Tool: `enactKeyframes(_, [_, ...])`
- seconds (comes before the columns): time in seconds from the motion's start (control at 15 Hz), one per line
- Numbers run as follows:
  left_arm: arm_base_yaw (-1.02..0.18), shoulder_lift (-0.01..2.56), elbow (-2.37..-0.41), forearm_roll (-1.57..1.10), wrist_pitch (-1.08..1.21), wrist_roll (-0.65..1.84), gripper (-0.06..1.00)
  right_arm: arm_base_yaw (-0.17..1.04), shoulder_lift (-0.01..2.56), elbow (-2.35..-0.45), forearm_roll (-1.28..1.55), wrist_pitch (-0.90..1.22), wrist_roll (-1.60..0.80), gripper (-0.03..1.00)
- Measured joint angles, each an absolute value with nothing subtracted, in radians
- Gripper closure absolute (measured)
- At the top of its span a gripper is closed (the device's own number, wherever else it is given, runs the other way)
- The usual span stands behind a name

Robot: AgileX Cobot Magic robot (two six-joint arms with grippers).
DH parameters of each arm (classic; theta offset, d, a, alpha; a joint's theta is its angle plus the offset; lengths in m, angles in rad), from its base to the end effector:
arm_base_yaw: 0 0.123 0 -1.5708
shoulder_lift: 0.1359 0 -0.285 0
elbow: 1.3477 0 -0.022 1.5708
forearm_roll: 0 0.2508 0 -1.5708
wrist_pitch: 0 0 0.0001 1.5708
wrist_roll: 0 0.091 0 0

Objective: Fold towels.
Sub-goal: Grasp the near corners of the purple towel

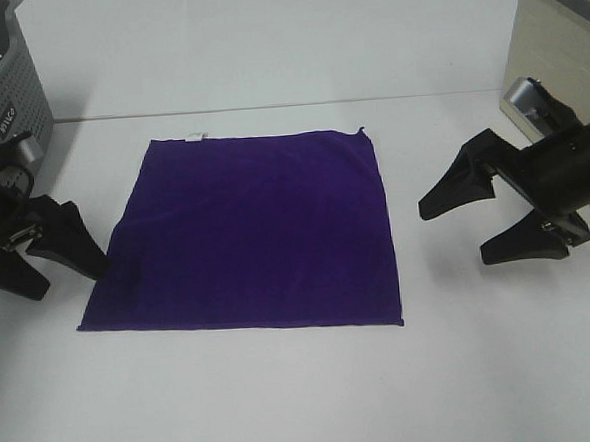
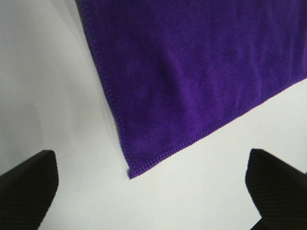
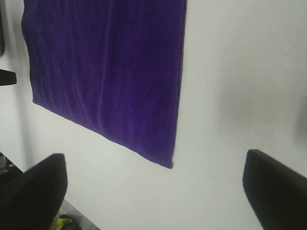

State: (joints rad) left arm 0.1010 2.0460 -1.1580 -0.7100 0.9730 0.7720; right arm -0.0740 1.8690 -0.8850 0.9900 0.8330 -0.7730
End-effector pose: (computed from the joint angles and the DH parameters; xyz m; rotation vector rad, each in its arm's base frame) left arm 0.3517 -0.0137 0.1152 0.2962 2.9493 -0.8690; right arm 0.3062 0.0338 0.1285 0.0756 2.8370 0.9780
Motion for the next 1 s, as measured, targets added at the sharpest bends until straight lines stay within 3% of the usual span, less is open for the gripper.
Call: enactKeyframes(1.0, [0.124,2.118,-1.177,-0.737,1.042,0.796,-0.04,-0.045,1.979,-0.887,0.983,0.796,-0.775,0.01])
